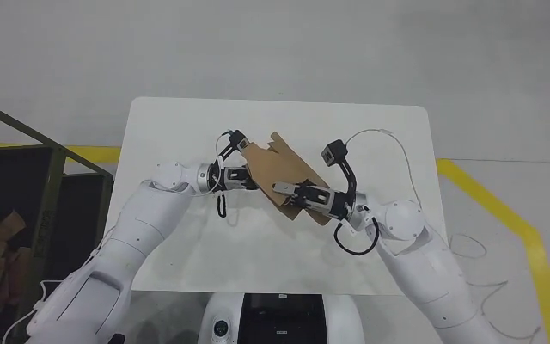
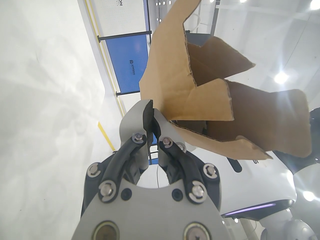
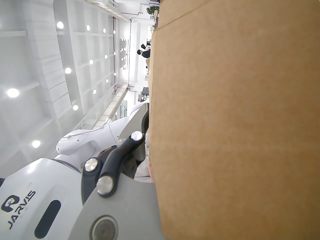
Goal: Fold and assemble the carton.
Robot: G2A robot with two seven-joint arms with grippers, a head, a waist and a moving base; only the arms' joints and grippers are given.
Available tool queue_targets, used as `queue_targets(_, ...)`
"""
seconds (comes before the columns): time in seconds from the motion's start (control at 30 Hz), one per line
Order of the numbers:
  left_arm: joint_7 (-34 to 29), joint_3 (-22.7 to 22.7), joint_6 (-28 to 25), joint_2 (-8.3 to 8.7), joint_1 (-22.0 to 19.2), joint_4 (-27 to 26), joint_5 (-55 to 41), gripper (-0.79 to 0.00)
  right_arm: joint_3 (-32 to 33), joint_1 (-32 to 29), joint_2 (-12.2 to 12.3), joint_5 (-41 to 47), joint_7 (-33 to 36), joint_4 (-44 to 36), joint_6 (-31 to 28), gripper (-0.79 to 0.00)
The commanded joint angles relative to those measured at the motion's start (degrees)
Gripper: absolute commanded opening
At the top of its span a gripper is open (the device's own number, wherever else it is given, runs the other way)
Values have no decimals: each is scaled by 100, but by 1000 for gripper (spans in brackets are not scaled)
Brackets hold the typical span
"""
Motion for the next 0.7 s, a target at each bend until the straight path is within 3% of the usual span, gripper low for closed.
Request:
queue_targets(0.0, -8, -12, -1, -6, 3, 0, -2, -785, -2, 1, 1, -42, -24, -4, -8, -785)
queue_targets(0.37, -43, -376, 27, 62, 103, 38, -10, -785, 424, -24, 95, -690, -217, 149, -169, -785)
queue_targets(0.67, -221, -974, 152, 260, 243, -105, 214, -785, 780, 39, 194, -404, 627, 450, -471, -785)
